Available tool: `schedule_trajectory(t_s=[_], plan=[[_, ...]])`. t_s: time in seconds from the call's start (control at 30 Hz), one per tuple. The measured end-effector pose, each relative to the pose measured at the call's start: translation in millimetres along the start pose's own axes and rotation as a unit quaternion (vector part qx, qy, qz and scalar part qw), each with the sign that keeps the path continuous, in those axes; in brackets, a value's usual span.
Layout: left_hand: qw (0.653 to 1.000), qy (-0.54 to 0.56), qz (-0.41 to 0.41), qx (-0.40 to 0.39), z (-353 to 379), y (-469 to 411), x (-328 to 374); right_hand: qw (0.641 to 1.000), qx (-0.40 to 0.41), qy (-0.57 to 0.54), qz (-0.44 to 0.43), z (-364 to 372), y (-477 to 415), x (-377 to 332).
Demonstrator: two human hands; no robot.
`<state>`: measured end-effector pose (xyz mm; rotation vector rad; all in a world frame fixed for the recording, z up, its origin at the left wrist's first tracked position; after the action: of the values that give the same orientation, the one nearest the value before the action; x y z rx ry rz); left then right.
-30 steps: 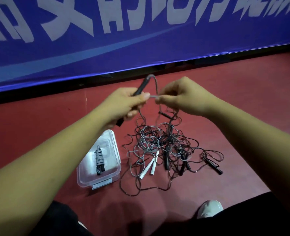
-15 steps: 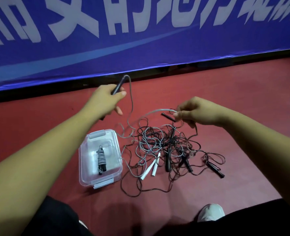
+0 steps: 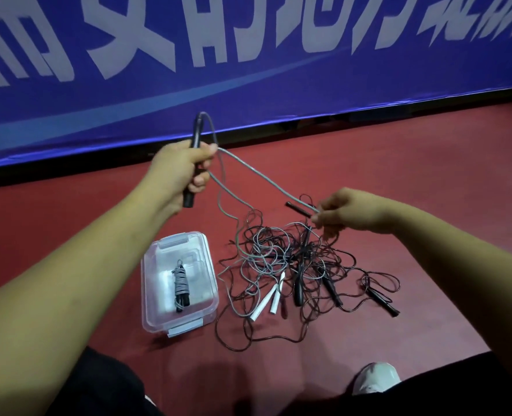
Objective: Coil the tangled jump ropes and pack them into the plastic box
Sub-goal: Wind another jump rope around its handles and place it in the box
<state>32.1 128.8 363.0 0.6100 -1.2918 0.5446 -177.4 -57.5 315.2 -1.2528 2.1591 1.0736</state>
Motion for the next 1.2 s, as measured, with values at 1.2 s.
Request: schedule_trajectory(t_s=[1.2], plan=[[0.996,-0.044,0.063,0.043,-0.9,5.0,9.6,0.990,-0.078,0.116,0.003,25.6,-7.3,7.3]])
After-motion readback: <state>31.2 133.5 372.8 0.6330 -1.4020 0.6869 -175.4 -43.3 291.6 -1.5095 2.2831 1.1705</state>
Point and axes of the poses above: each hand's wrist, its own y-axis away from the middle knuckle, its own z-axis out of the palm, x = y × z, the point moved 6 cm from there along -y, towards the middle knuckle, and after that the axes turned 4 degrees about -x, right-handed, at the moved point
